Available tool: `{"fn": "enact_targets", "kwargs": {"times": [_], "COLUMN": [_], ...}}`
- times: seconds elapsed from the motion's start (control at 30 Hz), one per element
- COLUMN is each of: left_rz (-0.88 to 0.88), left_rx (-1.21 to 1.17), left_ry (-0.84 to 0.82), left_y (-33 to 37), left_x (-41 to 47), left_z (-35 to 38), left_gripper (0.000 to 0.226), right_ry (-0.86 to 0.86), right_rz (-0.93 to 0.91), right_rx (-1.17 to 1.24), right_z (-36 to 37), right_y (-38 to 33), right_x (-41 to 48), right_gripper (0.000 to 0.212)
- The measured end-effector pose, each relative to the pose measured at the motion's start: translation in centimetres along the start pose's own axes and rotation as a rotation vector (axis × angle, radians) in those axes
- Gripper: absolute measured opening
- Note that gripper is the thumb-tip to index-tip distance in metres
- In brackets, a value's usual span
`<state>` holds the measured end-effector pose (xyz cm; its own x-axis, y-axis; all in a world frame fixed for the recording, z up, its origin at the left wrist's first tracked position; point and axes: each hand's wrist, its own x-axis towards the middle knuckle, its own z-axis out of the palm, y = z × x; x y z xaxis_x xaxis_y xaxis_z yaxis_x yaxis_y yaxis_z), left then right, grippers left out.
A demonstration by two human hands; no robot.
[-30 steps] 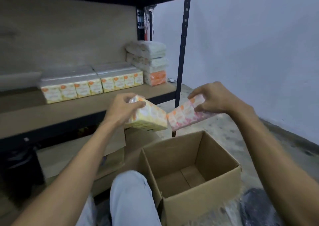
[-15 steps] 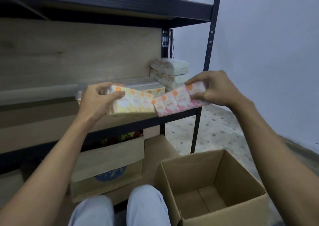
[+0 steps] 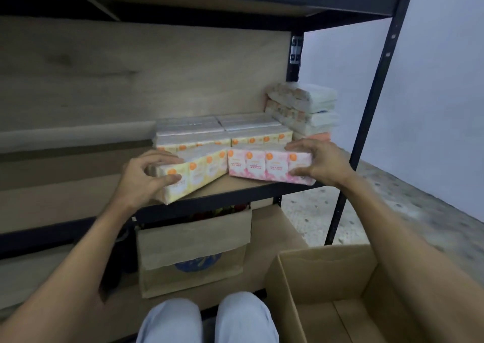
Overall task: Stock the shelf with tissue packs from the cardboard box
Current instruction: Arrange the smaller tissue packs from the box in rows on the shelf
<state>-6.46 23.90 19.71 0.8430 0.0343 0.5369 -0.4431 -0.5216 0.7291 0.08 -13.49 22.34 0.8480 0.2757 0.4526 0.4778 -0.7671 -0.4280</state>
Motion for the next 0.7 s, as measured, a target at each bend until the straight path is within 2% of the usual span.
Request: {"fn": "enact_targets", "kwargs": {"times": [0.1, 0.3, 0.4, 0.53, 0.63, 0.7], "left_rz": [-0.026, -0.054, -0.059, 0.003, 0.002, -0.043], "left_rx": [0.037, 0.089, 0.234, 0.409, 0.513, 0.583], "left_ry": [-0.010, -0.023, -0.052, -0.036, -0.019, -0.035], "left_y": [-1.5, -2.6, -2.5, 0.2, 1.9, 1.7], "left_x": [0.5, 0.7, 1.3, 2.6, 3.8, 4.5], "left_z": [-0.4, -0.9, -0.9, 0.9, 3.4, 4.9], "left_gripper": [0.036, 0.040, 0.044, 0.039, 0.047, 0.055], "right_ry": [-0.063, -0.112, -0.105, -0.043, -0.029, -0.081], "right_rz": [0.024, -0.016, -0.013, -0.058, -0.044, 0.013], "right_rx": [0.007, -0.113, -0.177, -0.210, -0.240, -0.315], "right_z": [1.7, 2.9, 2.8, 4.4, 6.7, 7.9], "right_y": [0.8, 1.8, 0.9, -1.6, -3.7, -4.4], "right_x": [1.0, 2.2, 3.2, 4.7, 5.5, 5.8], "right_gripper": [0.066, 0.062, 0.060, 0.055, 0.061, 0.067]}}
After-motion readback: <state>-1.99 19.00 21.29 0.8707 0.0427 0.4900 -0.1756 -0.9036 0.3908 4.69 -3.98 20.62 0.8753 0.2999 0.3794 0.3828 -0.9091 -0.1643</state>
